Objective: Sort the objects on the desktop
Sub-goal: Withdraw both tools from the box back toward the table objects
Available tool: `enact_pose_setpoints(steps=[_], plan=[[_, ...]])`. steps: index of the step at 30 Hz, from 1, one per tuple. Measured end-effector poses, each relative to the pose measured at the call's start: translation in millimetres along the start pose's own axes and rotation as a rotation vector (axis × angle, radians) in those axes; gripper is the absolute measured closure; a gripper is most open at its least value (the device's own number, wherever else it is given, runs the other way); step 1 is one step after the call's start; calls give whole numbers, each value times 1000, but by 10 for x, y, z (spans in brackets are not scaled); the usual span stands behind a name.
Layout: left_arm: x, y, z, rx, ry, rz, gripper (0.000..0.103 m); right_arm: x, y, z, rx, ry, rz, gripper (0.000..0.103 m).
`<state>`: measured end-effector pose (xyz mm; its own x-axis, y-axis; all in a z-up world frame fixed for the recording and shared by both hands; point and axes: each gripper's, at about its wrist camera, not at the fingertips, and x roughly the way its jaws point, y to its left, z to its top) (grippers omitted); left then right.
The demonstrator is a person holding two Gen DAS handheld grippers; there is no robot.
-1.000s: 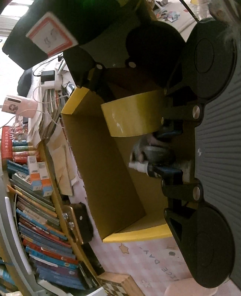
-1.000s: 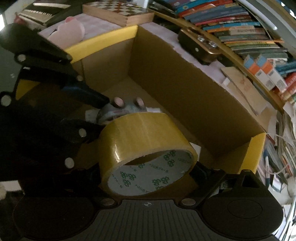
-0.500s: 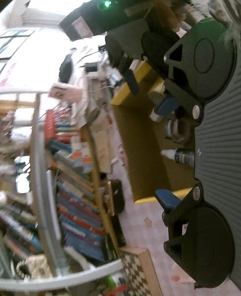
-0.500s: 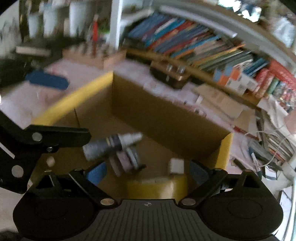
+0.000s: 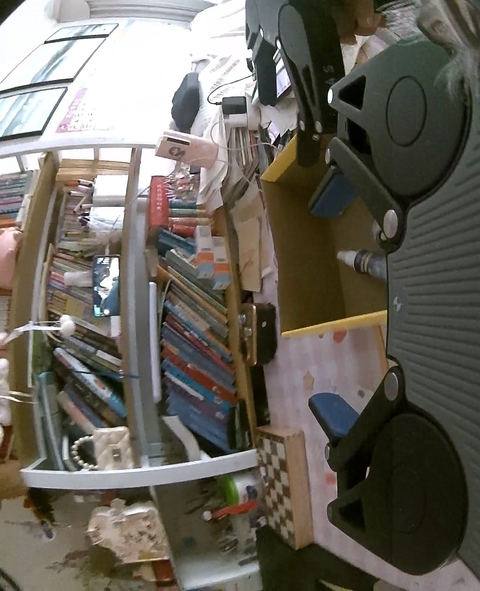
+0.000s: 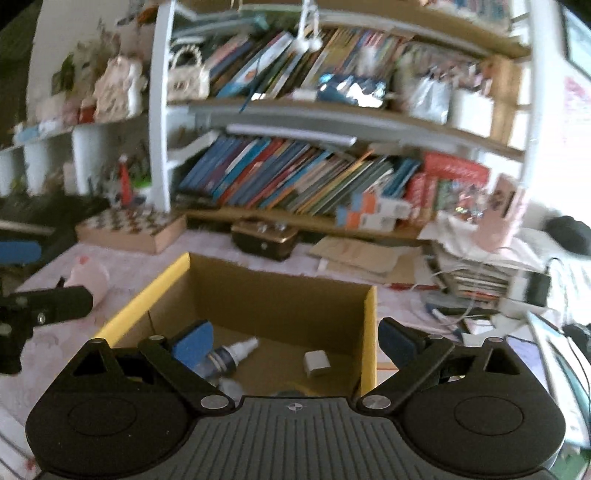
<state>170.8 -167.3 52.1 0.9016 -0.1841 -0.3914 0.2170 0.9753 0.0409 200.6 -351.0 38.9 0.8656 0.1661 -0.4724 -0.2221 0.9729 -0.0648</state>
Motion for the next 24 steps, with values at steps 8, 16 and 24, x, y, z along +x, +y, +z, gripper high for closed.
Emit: enact_pose_setpoints(steps=[8, 16, 24], plan=[[-317, 192, -197, -20, -13, -10, 0, -408, 149, -248, 155, -71, -141, 5], [-561, 474, -443, -36, 34, -41, 0, -687, 454, -501, 207, -36, -237, 5], [-776, 717, -671, -30, 85, -76, 0, -898, 876, -723, 244, 33, -253, 5]])
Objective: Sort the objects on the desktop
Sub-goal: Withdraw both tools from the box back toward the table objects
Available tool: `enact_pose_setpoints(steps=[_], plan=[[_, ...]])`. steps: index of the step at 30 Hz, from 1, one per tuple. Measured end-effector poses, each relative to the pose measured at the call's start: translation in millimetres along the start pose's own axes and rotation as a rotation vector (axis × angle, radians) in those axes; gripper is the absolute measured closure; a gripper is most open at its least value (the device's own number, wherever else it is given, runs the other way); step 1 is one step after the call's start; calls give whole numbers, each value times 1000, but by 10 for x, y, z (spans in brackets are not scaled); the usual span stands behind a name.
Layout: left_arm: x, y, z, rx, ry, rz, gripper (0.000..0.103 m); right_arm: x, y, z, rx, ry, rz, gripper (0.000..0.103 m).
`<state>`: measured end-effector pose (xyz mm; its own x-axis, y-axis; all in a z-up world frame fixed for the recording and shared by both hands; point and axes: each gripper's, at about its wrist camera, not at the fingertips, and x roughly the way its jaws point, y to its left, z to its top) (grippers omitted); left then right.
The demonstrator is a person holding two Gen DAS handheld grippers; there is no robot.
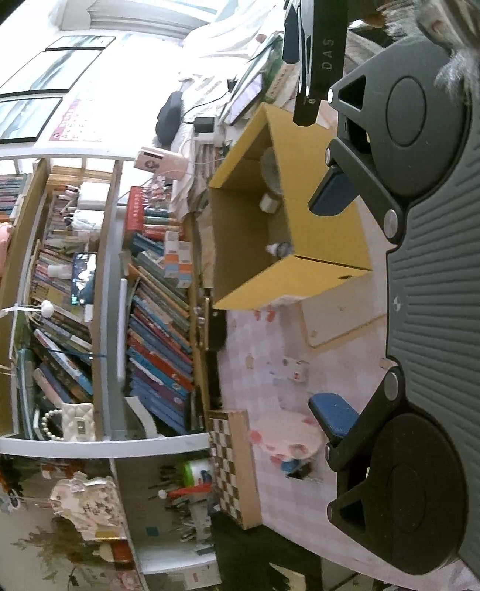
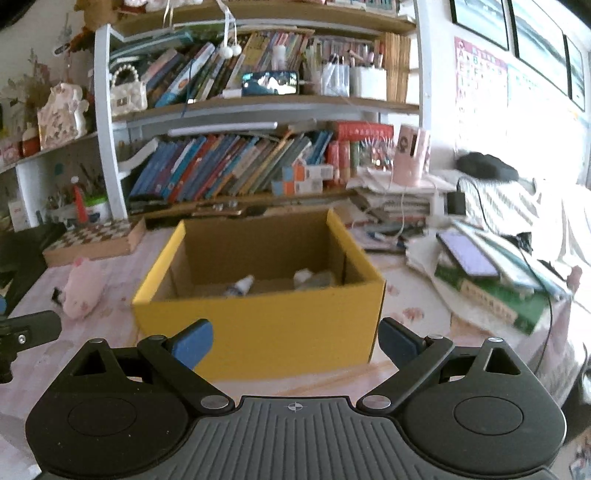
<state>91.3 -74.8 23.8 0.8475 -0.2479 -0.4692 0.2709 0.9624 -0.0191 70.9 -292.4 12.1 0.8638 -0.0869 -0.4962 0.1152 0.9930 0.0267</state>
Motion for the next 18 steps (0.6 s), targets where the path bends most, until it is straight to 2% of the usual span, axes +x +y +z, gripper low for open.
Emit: enact_pose_setpoints(steps=[10, 18], plan=[[-232, 197, -353, 6, 99, -43, 0, -258, 323, -392, 40, 109, -9, 5], [-423, 371, -561, 5, 151, -33, 0, -408, 599, -611, 28, 169, 32, 5]])
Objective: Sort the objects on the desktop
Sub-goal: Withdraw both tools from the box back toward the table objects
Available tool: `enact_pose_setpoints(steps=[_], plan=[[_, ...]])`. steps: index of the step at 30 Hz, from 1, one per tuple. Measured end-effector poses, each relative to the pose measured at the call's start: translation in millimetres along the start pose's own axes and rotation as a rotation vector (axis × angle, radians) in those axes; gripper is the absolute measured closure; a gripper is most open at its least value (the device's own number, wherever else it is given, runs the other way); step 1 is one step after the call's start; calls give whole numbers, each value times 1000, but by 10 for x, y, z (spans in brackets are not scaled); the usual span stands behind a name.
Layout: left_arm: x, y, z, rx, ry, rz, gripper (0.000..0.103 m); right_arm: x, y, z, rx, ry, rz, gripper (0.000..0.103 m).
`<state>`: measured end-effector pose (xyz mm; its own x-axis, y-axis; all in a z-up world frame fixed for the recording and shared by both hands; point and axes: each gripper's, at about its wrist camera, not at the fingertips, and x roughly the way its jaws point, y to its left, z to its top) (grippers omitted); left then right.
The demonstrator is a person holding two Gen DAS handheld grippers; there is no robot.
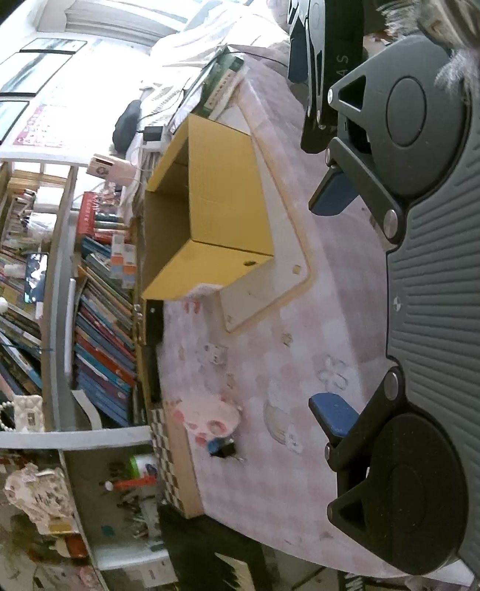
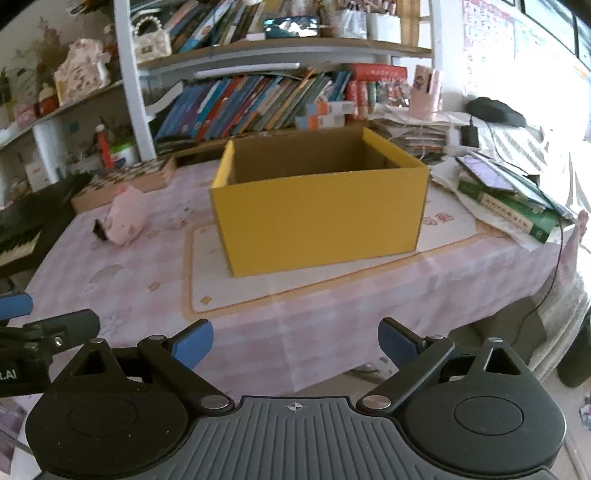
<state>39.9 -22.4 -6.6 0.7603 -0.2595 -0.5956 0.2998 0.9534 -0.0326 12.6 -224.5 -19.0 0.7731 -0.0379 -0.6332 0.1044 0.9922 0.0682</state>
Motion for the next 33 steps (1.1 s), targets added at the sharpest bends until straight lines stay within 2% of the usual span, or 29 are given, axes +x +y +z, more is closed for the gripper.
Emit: enact_pose_setpoints(steps=[7, 33], plan=[[-139, 194, -109, -23, 11, 33, 0, -19, 241, -98, -40, 32, 45, 5], [-470, 1042, -224, -166, -50, 200, 0, 60, 1292, 15, -258, -1, 252, 6]])
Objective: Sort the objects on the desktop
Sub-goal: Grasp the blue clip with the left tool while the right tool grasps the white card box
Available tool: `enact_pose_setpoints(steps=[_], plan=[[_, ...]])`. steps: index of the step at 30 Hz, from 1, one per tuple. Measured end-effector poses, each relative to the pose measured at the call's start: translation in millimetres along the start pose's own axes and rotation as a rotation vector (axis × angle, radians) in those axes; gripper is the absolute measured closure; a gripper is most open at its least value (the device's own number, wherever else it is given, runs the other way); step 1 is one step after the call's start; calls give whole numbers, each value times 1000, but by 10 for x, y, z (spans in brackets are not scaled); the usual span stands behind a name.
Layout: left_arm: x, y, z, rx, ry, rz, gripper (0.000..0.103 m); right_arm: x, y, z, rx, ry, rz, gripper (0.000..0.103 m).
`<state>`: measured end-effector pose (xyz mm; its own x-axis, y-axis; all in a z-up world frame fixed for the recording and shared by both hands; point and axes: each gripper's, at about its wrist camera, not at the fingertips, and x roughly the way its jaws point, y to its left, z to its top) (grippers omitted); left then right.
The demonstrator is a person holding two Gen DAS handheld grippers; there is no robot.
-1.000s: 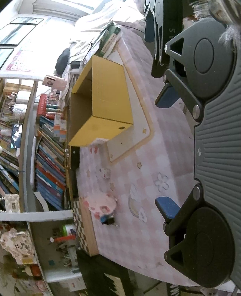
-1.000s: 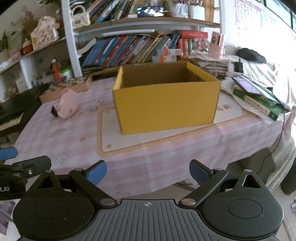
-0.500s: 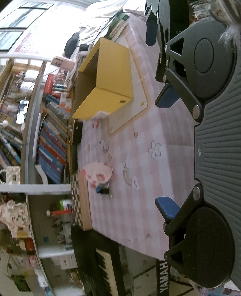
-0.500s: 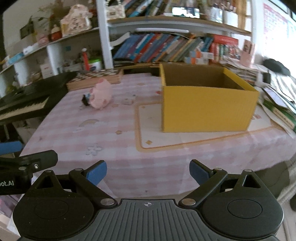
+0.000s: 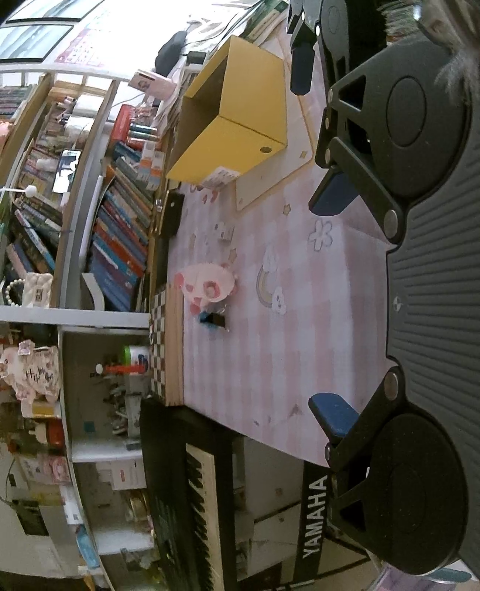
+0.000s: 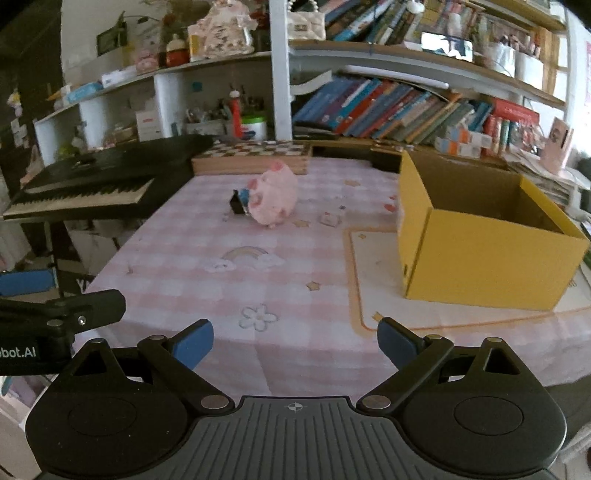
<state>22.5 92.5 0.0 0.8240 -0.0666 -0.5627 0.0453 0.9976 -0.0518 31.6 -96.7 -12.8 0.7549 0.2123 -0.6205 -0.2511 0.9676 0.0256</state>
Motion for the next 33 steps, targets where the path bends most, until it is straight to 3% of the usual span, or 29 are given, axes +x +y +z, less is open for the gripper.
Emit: enact_pose_setpoints(steps=[14, 33], plan=[[186, 40, 119, -9, 1, 1, 0, 268, 52, 179, -24, 6, 24, 6], [1070, -37, 585, -41, 46, 23, 0, 1012, -279, 699, -29, 26, 52, 7]])
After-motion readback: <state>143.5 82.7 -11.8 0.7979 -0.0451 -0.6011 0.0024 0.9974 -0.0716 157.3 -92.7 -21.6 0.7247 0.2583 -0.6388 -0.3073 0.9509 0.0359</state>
